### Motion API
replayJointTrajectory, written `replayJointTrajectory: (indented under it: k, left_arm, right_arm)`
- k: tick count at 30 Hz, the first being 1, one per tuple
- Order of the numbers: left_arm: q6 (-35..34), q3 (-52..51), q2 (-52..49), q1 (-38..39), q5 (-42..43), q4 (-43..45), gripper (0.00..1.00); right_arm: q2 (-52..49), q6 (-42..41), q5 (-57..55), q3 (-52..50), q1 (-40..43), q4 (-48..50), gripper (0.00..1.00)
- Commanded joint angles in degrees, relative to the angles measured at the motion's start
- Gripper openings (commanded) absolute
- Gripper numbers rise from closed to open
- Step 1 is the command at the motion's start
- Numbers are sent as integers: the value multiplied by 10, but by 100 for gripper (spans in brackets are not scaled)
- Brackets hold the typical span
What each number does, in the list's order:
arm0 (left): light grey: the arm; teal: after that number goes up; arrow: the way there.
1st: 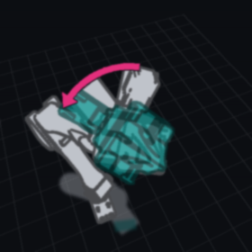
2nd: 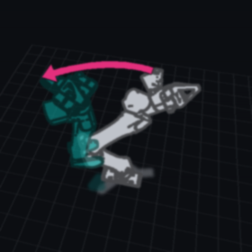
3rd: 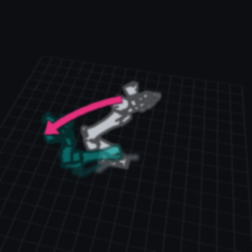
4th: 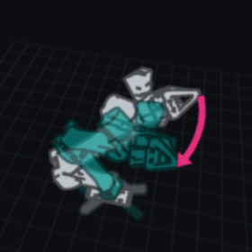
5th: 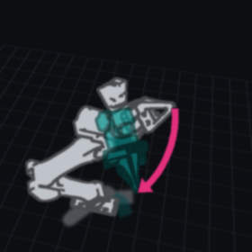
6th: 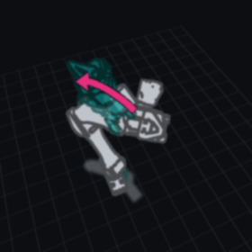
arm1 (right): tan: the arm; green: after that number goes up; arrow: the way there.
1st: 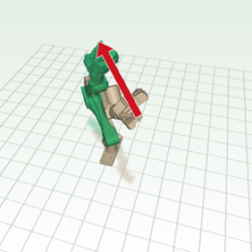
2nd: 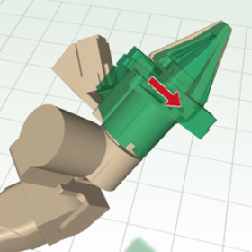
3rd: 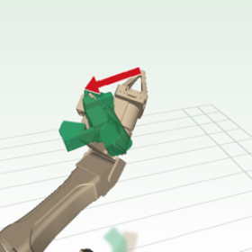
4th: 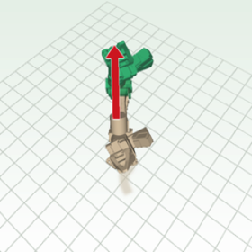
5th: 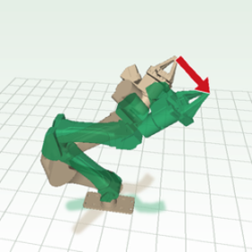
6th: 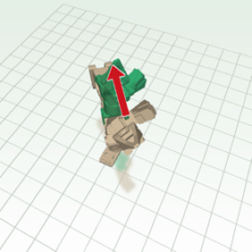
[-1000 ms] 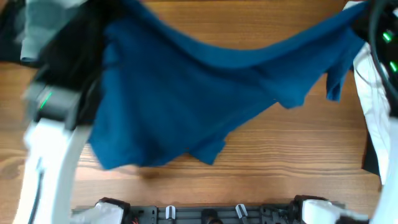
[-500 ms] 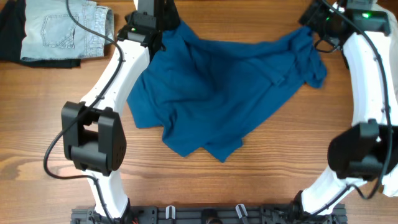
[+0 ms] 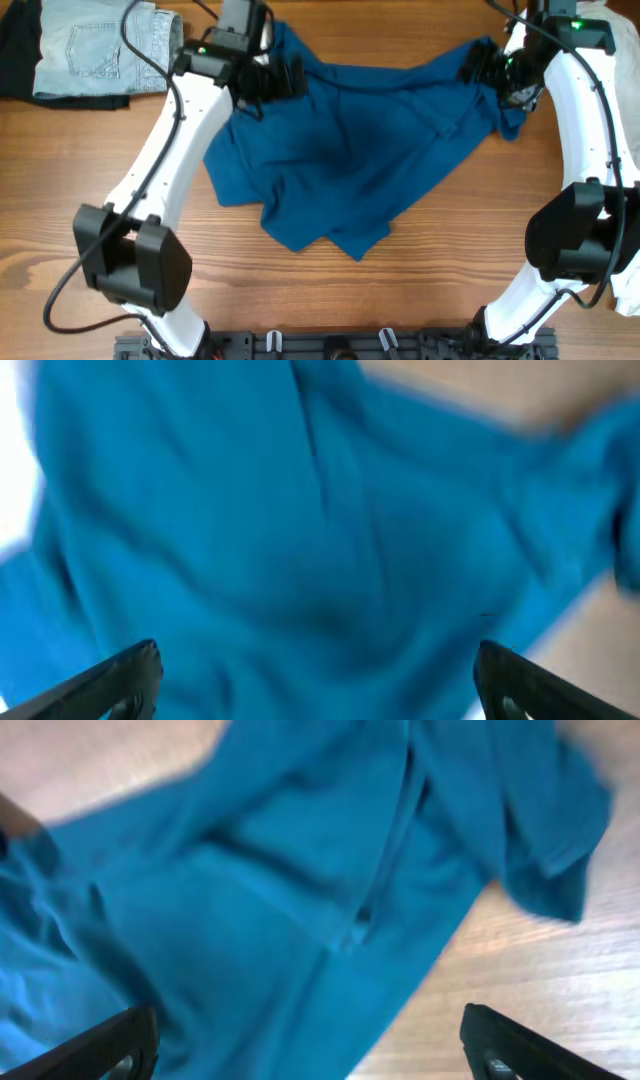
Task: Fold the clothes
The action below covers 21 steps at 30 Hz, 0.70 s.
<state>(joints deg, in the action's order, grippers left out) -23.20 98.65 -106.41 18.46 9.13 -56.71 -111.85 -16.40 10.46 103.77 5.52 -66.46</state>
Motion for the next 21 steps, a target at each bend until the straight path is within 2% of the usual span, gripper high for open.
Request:
replayJointTrajectory:
  k: [1, 5, 8, 12, 21]
  left_arm:
    - [5, 2, 3, 45, 47, -76, 100]
    - [6, -2, 1, 92, 47, -123, 100]
    - [5, -20, -4, 144, 47, -123, 100]
    - [4, -39, -21, 187, 26, -119, 100]
    - [-16, -42, -45, 199, 15, -121, 100]
  right_arm:
    - [2, 11, 40, -51, -7, 4, 90]
    - [-3, -14, 59, -106, -12, 44, 89]
    - [-11, -20, 91, -162, -12, 103, 88]
    - [-25, -31, 91, -189, -15, 130, 84]
    - [-69, -43, 66, -190, -23, 158, 83]
